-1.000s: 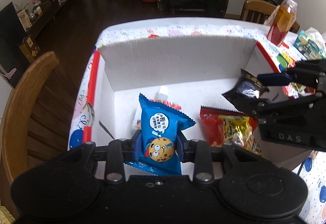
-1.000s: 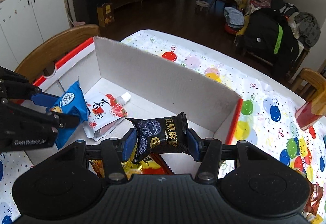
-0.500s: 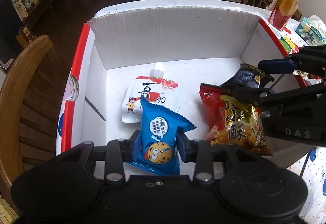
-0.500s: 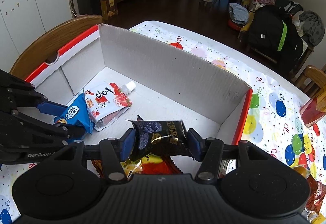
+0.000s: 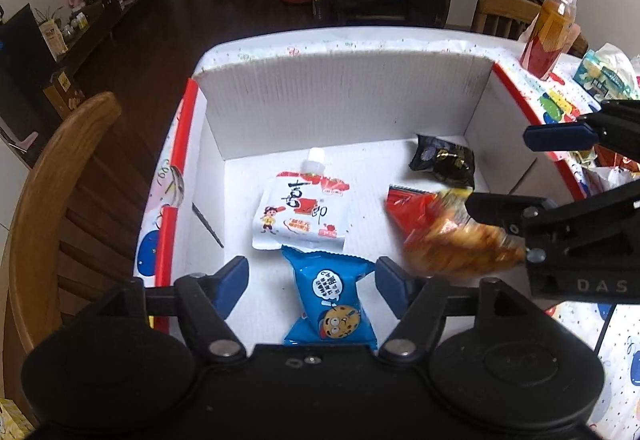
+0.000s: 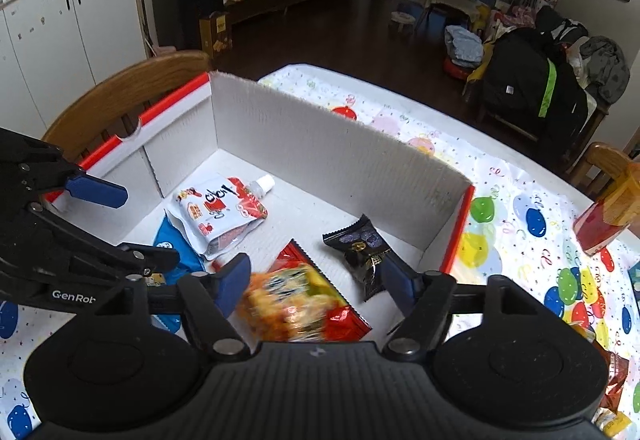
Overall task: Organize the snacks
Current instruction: 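Open both tools to drop the blue and black packets into the box, then move both tools back over the remaining snacks on the tablecloth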
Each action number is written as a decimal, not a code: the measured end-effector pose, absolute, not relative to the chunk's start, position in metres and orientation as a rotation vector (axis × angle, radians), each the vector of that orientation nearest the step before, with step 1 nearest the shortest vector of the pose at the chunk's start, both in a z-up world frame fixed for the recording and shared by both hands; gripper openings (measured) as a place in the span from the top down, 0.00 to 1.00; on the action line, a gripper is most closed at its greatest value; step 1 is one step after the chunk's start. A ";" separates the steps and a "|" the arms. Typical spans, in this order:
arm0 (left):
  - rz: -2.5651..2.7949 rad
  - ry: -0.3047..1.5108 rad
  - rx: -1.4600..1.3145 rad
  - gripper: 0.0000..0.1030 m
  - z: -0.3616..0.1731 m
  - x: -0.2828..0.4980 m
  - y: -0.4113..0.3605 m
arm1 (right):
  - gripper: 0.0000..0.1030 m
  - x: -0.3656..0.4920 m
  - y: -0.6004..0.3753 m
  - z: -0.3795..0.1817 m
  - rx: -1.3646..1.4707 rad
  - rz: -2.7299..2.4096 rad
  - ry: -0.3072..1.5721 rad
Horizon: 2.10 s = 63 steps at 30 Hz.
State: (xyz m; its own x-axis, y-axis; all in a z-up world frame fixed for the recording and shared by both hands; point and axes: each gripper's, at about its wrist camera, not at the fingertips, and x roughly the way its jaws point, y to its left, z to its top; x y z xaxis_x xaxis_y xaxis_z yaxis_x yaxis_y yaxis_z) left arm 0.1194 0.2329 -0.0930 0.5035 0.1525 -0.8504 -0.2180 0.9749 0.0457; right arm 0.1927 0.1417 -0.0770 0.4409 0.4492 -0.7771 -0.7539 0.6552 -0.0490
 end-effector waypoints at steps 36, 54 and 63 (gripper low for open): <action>0.052 0.745 -0.037 0.03 -0.011 0.090 0.123 | 0.13 0.137 -0.021 -0.001 -0.150 0.635 0.700; -0.089 0.725 -0.016 0.00 -0.037 0.109 0.025 | 0.10 0.135 -0.150 -0.033 -0.135 0.444 0.731; -0.130 0.763 -0.018 0.00 -0.069 0.120 -0.019 | 0.10 0.161 -0.205 -0.061 -0.108 0.349 0.786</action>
State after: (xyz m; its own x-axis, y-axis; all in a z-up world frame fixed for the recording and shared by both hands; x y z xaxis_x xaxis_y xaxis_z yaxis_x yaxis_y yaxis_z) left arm 0.1198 -0.0187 -0.0690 0.7150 -0.1239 -0.6880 0.1109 0.9918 -0.0633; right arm 0.1608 -0.2054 -0.0609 0.6524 0.2673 -0.7091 -0.3471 0.9372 0.0339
